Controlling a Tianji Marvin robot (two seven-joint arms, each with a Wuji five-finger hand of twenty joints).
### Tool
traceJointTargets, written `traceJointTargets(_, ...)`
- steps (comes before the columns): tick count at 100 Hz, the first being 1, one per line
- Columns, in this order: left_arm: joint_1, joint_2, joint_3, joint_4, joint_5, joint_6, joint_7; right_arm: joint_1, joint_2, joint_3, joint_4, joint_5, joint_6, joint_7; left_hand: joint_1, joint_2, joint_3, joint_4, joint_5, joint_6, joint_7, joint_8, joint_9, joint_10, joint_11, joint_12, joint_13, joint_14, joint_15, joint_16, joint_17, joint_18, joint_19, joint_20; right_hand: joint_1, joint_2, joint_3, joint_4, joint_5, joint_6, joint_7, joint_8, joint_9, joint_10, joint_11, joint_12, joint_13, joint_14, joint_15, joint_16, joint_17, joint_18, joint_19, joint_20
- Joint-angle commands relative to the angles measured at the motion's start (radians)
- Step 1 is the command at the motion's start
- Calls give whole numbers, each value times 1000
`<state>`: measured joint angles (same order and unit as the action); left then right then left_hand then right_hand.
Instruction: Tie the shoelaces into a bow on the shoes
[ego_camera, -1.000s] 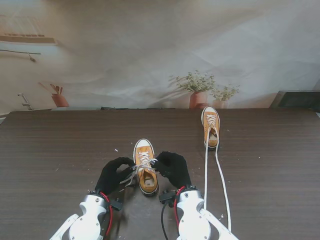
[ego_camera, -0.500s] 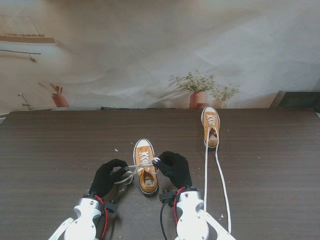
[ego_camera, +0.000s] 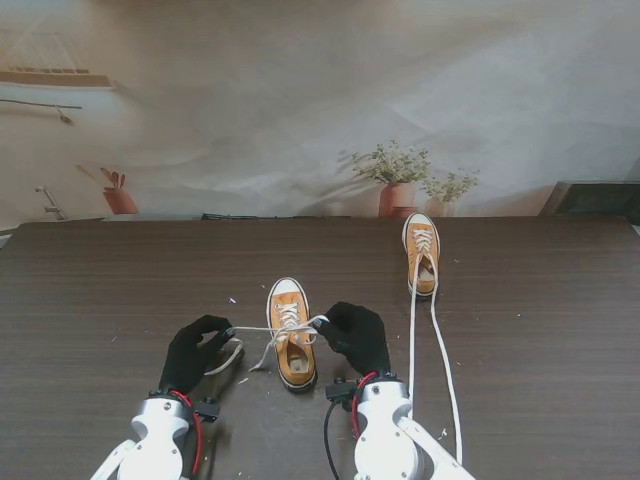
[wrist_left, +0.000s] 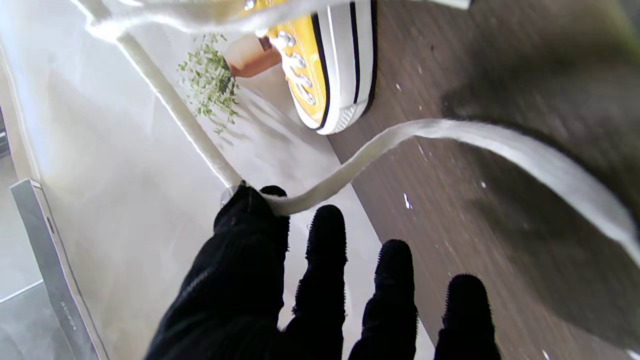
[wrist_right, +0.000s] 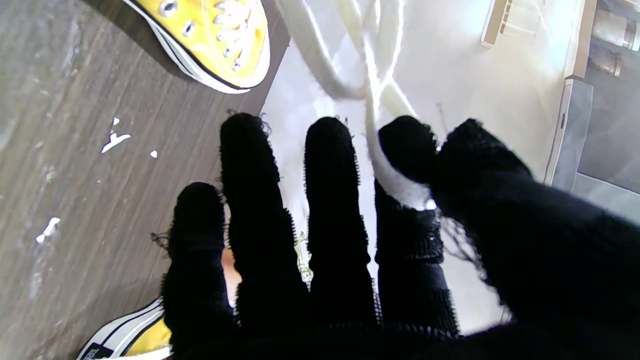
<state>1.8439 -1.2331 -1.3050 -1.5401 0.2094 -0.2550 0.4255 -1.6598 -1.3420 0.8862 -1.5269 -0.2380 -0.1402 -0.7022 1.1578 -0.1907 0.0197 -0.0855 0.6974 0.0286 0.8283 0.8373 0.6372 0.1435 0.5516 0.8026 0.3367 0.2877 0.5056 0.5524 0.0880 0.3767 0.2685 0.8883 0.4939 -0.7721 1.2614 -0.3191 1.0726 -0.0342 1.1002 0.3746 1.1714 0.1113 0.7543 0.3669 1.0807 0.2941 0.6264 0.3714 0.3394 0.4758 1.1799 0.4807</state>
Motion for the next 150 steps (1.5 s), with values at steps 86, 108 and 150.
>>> traceJointTargets(86, 35, -25, -143, -46, -20, 110, 82, 15, 19, 72, 51, -80, 97, -10, 91, 54, -15, 49, 7, -35, 95, 31, 8, -7, 10, 41, -9, -6, 16, 3, -1, -8, 10, 25, 107, 10, 51, -4, 7, 90, 53, 166, -1, 116, 175, 86, 48, 21, 172, 22, 50, 33, 106, 59)
traceJointTargets(108, 45, -28, -161, -56, -18, 119, 93, 1, 19, 90, 44, -93, 116, -30, 93, 52, -16, 50, 8, -33, 95, 28, 16, -11, 9, 45, -6, -4, 19, 3, 2, -7, 11, 26, 109, 13, 50, -3, 6, 93, 51, 173, -8, 121, 183, 84, 42, 24, 183, 23, 46, 39, 109, 64)
traceJointTargets(150, 60, -34, -181, -56, -17, 127, 121, -26, 20, 107, 38, -127, 176, -60, 97, 47, -14, 51, 14, -24, 95, 20, 23, -11, 5, 51, -5, -2, 21, 2, 6, -5, 10, 26, 135, 26, 40, 0, -12, 123, 49, 185, -24, 145, 196, 73, 25, 47, 193, 14, 24, 65, 107, 68)
